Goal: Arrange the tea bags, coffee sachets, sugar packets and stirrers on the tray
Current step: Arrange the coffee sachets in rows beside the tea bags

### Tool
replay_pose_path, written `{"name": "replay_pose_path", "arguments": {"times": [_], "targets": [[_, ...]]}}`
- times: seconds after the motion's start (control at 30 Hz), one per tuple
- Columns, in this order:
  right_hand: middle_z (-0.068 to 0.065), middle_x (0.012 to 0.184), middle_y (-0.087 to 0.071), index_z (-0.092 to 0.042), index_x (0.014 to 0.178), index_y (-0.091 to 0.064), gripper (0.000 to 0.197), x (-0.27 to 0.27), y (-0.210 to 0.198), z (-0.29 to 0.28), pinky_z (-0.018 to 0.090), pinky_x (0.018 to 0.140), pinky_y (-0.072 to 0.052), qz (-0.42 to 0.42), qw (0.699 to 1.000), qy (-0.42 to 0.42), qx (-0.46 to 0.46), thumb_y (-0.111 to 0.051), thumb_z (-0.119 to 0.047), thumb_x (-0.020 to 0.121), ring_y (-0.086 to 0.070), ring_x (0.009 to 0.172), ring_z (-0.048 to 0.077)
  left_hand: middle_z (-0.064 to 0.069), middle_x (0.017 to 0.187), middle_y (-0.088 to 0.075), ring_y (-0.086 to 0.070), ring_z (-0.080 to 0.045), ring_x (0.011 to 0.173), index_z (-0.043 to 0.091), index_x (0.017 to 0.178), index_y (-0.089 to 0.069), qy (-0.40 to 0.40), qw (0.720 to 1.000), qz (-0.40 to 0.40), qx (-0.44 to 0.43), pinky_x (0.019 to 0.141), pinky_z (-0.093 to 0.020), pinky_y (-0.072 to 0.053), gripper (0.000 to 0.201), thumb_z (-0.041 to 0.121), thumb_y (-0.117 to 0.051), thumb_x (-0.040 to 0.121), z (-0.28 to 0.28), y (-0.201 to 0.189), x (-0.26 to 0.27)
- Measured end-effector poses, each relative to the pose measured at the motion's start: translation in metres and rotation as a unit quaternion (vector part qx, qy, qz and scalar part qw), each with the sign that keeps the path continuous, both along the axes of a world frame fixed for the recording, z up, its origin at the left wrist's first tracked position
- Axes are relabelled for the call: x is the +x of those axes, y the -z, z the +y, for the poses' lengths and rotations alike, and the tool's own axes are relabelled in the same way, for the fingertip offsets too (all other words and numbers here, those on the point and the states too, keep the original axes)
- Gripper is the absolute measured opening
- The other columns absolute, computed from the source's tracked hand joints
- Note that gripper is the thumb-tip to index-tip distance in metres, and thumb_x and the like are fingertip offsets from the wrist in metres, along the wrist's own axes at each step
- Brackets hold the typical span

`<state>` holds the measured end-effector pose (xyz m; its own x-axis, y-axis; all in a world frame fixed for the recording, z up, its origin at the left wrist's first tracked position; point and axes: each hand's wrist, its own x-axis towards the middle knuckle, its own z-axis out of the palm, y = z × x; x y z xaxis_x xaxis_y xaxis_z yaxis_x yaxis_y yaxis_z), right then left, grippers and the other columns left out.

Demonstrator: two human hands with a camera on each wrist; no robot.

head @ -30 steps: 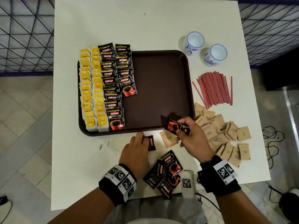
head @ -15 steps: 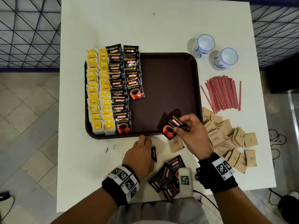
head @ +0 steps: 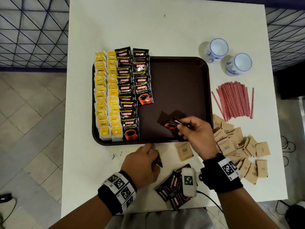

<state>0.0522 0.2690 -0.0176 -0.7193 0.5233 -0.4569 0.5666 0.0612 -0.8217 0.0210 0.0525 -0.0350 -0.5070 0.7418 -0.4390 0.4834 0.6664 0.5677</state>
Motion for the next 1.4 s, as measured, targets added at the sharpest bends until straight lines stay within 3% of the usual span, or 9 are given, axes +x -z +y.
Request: {"name": "replay_pose_path", "arguments": {"times": [0.13, 0.3, 0.4, 0.5, 0.6, 0.77, 0.9, 1.03, 1.4], "targets": [[-0.006, 0.074, -0.071, -0.02, 0.086, -0.072, 0.018, -0.009, 0.0, 0.001, 0.018, 0.059, -0.049, 0.008, 1.0, 0.0, -0.001, -0.072, -0.002, 0.087, -0.066, 0.065, 0.01, 0.012, 0.082, -0.05, -0.052, -0.013, 0.064, 0.026, 0.08, -0.05, -0.048, 0.995, -0.052, 0.068, 0.055, -0.028, -0.046, 0.013, 0.034, -0.054, 0.07, 0.003, -0.015, -0.013], [0.005, 0.076, -0.071, -0.007, 0.088, -0.061, 0.011, -0.026, -0.003, 0.005, 0.026, 0.047, -0.052, 0.018, 0.998, 0.03, -0.061, -0.063, 0.003, 0.093, -0.068, 0.057, 0.023, 0.011, 0.082, -0.057, -0.056, -0.004, 0.068, 0.022, 0.079, -0.058, -0.071, 0.977, -0.068, 0.187, 0.06, -0.027, -0.048, 0.008, 0.022, -0.066, 0.08, 0.011, -0.031, -0.063], [0.009, 0.078, -0.07, -0.006, 0.088, -0.061, 0.013, -0.035, -0.002, 0.008, 0.028, 0.054, -0.057, 0.023, 0.995, 0.037, -0.086, -0.062, 0.005, 0.093, -0.071, 0.063, 0.024, 0.004, 0.082, -0.065, -0.067, -0.01, 0.069, 0.026, 0.093, -0.051, -0.169, 0.959, -0.089, 0.208, 0.061, -0.037, -0.056, 0.024, 0.007, -0.065, 0.085, 0.018, -0.035, -0.098], [0.012, 0.078, -0.071, -0.007, 0.089, -0.065, 0.016, -0.041, 0.002, 0.01, 0.024, 0.06, -0.059, 0.039, 0.995, 0.033, -0.082, -0.062, 0.009, 0.092, -0.071, 0.065, 0.02, 0.0, 0.082, -0.061, -0.07, -0.014, 0.063, 0.028, 0.116, -0.052, -0.208, 0.943, -0.114, 0.234, 0.062, -0.034, -0.057, 0.039, 0.002, -0.062, 0.089, 0.026, -0.04, -0.124], [0.013, 0.078, -0.07, -0.005, 0.096, -0.063, 0.017, -0.046, 0.005, 0.012, 0.024, 0.06, -0.058, 0.04, 0.994, 0.045, -0.089, -0.06, 0.011, 0.092, -0.069, 0.063, 0.018, 0.002, 0.075, -0.063, -0.066, -0.013, 0.061, 0.029, 0.108, -0.065, -0.233, 0.943, -0.084, 0.221, 0.064, -0.03, -0.053, 0.025, 0.011, -0.063, 0.091, 0.034, -0.033, -0.146], [-0.001, 0.065, -0.067, -0.015, 0.09, -0.061, 0.019, -0.05, 0.009, 0.015, 0.02, 0.051, -0.046, 0.005, 0.998, -0.02, -0.064, -0.068, 0.002, 0.089, -0.063, 0.057, 0.015, 0.01, 0.091, -0.072, -0.066, 0.002, 0.089, 0.027, 0.097, -0.072, -0.252, 0.949, -0.064, 0.18, 0.08, -0.015, -0.046, 0.013, 0.018, -0.066, 0.089, 0.046, -0.021, -0.17], [0.002, 0.063, -0.062, -0.008, 0.082, -0.062, 0.014, -0.057, 0.009, 0.012, 0.012, 0.051, -0.041, 0.005, 0.996, -0.066, -0.068, -0.072, 0.0, 0.088, -0.056, 0.052, 0.009, 0.016, 0.085, -0.068, -0.059, 0.009, 0.075, 0.024, 0.093, -0.075, -0.236, 0.96, -0.051, 0.144, 0.069, -0.009, -0.041, 0.013, 0.017, -0.064, 0.09, 0.053, -0.016, -0.176], [0.004, 0.059, -0.061, -0.01, 0.076, -0.063, 0.017, -0.069, 0.017, 0.007, 0.021, 0.05, -0.043, -0.012, 0.994, -0.091, -0.06, -0.072, -0.005, 0.089, -0.057, 0.052, 0.011, 0.012, 0.088, -0.068, -0.06, 0.006, 0.078, 0.021, 0.092, -0.075, -0.211, 0.97, -0.024, 0.117, 0.065, 0.0, -0.039, 0.013, 0.014, -0.065, 0.088, 0.055, -0.012, -0.182], [0.007, 0.064, -0.063, -0.004, 0.082, -0.065, 0.01, -0.087, 0.028, -0.007, 0.025, 0.05, -0.046, -0.028, 0.992, -0.103, -0.059, -0.072, -0.007, 0.089, -0.058, 0.056, 0.013, 0.006, 0.084, -0.071, -0.066, -0.005, 0.08, 0.017, 0.09, -0.074, -0.212, 0.966, -0.04, 0.141, 0.075, -0.02, -0.052, 0.006, 0.016, -0.073, 0.084, 0.052, -0.013, -0.191]]}}
